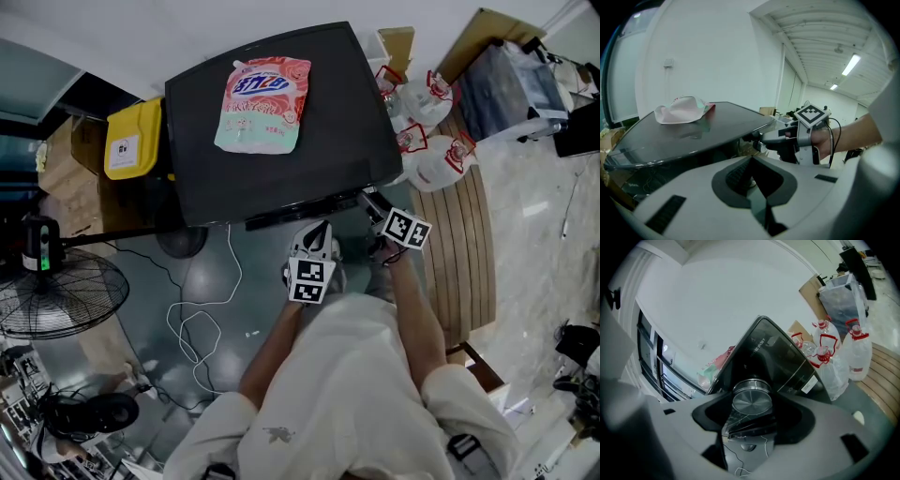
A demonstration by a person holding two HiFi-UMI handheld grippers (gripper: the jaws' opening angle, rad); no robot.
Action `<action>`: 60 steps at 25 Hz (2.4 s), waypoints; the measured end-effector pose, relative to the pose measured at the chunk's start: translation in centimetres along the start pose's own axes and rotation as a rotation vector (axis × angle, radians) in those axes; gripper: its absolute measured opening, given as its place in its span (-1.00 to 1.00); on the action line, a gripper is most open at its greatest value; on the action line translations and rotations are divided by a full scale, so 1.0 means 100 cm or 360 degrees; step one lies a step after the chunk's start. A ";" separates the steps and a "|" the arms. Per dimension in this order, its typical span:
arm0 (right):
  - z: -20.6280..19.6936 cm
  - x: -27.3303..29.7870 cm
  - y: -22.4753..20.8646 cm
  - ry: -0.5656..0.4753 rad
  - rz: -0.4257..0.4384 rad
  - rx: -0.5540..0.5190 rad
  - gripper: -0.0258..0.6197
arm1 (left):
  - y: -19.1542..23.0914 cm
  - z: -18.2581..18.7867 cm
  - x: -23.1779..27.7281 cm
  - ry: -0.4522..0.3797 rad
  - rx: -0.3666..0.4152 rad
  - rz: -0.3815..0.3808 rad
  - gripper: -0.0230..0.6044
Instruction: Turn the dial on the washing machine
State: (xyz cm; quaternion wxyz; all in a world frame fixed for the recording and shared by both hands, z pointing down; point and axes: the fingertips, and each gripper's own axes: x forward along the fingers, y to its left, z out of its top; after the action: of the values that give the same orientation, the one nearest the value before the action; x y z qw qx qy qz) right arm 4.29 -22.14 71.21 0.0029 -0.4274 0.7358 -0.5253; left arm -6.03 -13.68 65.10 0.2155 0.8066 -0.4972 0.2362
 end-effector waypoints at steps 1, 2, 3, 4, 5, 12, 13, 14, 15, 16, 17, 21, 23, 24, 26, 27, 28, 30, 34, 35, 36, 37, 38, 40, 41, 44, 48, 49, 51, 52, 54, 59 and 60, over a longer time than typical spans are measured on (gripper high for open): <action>0.000 0.000 0.000 -0.0001 0.0009 0.0017 -0.06 | 0.000 0.000 0.000 -0.0002 -0.0002 -0.0003 -0.89; 0.000 0.000 0.000 -0.0002 0.0018 0.0034 -0.06 | -0.001 0.001 0.000 -0.0003 -0.0004 -0.0005 -0.89; 0.000 0.000 0.000 -0.0003 0.0027 0.0051 -0.06 | -0.001 0.001 0.000 -0.0002 -0.0005 -0.0005 -0.89; 0.000 0.000 0.001 -0.0004 0.0036 0.0067 -0.06 | -0.001 0.001 0.000 -0.0001 -0.0004 -0.0005 -0.89; 0.000 0.000 0.001 -0.0006 0.0046 0.0082 -0.06 | 0.000 0.000 -0.001 0.0000 -0.0002 -0.0004 -0.89; -0.001 0.000 0.001 -0.0011 0.0112 0.0210 -0.06 | 0.000 -0.002 0.000 0.0005 0.0000 -0.0003 -0.89; -0.002 0.000 0.001 -0.0012 0.0121 0.0229 -0.06 | 0.000 -0.001 0.000 -0.0001 0.0004 -0.0002 -0.89; -0.002 0.000 0.001 -0.0013 0.0127 0.0242 -0.06 | 0.001 0.000 0.000 -0.0005 0.0006 -0.0001 -0.89; -0.002 0.000 0.001 -0.0014 0.0130 0.0247 -0.06 | 0.001 0.000 0.000 -0.0002 0.0004 -0.0002 -0.89; -0.002 0.001 0.001 -0.0014 0.0132 0.0248 -0.06 | 0.001 -0.001 0.000 0.0005 0.0000 -0.0002 -0.89; -0.002 0.001 0.001 -0.0014 0.0134 0.0247 -0.06 | 0.001 -0.003 0.000 0.0013 -0.0003 -0.0002 -0.89; -0.002 0.001 0.001 -0.0013 0.0140 0.0236 -0.05 | 0.002 -0.009 0.000 0.0031 -0.0007 0.0001 -0.89; -0.003 0.001 0.002 -0.0012 0.0139 0.0239 -0.05 | 0.002 -0.008 0.000 0.0020 -0.0004 0.0002 -0.89; -0.004 0.001 0.002 -0.0014 0.0138 0.0246 -0.05 | 0.003 -0.006 -0.001 0.0010 0.0000 0.0004 -0.89; -0.005 0.000 0.002 -0.0021 0.0134 0.0259 -0.04 | 0.003 -0.002 -0.002 -0.0005 0.0010 0.0006 -0.89; -0.005 0.000 0.001 -0.0026 0.0134 0.0264 -0.04 | 0.003 -0.002 -0.002 -0.0007 0.0015 0.0006 -0.89; -0.006 0.000 0.002 -0.0031 0.0136 0.0268 -0.04 | 0.003 -0.001 -0.003 -0.0007 0.0018 0.0005 -0.89; -0.005 -0.001 0.002 -0.0035 0.0140 0.0265 -0.01 | 0.002 -0.001 -0.002 -0.0008 0.0016 0.0003 -0.89; -0.007 -0.005 0.002 -0.0017 0.0133 0.0230 0.00 | 0.001 0.000 -0.003 -0.0009 0.0002 0.0000 -0.89; -0.008 -0.007 0.002 -0.0009 0.0134 0.0221 -0.01 | 0.001 0.000 -0.003 -0.0010 0.0001 -0.0001 -0.89; -0.010 -0.009 0.003 0.0000 0.0136 0.0208 -0.01 | 0.001 0.001 -0.003 -0.0012 0.0001 0.0000 -0.89; -0.012 -0.012 0.005 0.0009 0.0134 0.0187 -0.01 | 0.001 0.002 -0.004 -0.0015 0.0003 0.0001 -0.89; -0.013 -0.014 0.007 0.0019 0.0127 0.0155 -0.02 | 0.002 0.003 -0.004 -0.0018 0.0004 0.0004 -0.89; -0.016 -0.019 0.008 0.0035 0.0104 0.0066 -0.07 | 0.002 0.004 -0.005 -0.0025 0.0005 0.0006 -0.89; -0.017 -0.022 0.008 0.0040 0.0091 0.0016 -0.10 | 0.002 0.005 -0.005 -0.0032 0.0003 0.0005 -0.89; -0.017 -0.034 0.018 0.0039 0.0080 -0.0147 -0.13 | 0.002 0.009 -0.007 -0.0053 0.0004 0.0004 -0.89; -0.011 -0.045 0.039 0.0032 0.0052 -0.0468 -0.22 | 0.003 0.018 -0.008 -0.0089 0.0014 -0.0002 -0.89; -0.009 -0.047 0.044 0.0030 0.0044 -0.0552 -0.22 | 0.004 0.021 -0.008 -0.0100 0.0017 -0.0004 -0.89; -0.003 -0.051 0.055 0.0016 0.0026 -0.0700 -0.24 | 0.005 0.027 -0.011 -0.0126 0.0021 -0.0009 -0.89; 0.000 -0.053 0.060 0.0005 0.0017 -0.0763 -0.25 | 0.005 0.031 -0.012 -0.0140 0.0022 -0.0011 -0.89; 0.006 -0.058 0.070 -0.0020 0.0004 -0.0872 -0.25 | 0.005 0.039 -0.015 -0.0168 0.0026 -0.0017 -0.89; 0.021 -0.071 0.092 -0.0103 -0.0029 -0.1073 -0.25 | 0.005 0.060 -0.023 -0.0245 0.0046 -0.0041 -0.89; 0.024 -0.074 0.096 -0.0127 -0.0039 -0.1100 -0.25 | 0.005 0.064 -0.024 -0.0260 0.0051 -0.0046 -0.89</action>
State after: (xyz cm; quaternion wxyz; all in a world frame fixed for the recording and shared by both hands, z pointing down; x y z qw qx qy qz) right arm 4.09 -18.51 59.42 -0.1196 -0.4321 0.8643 -0.2279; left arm -6.33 -15.88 58.64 0.1646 0.8336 -0.4977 0.1743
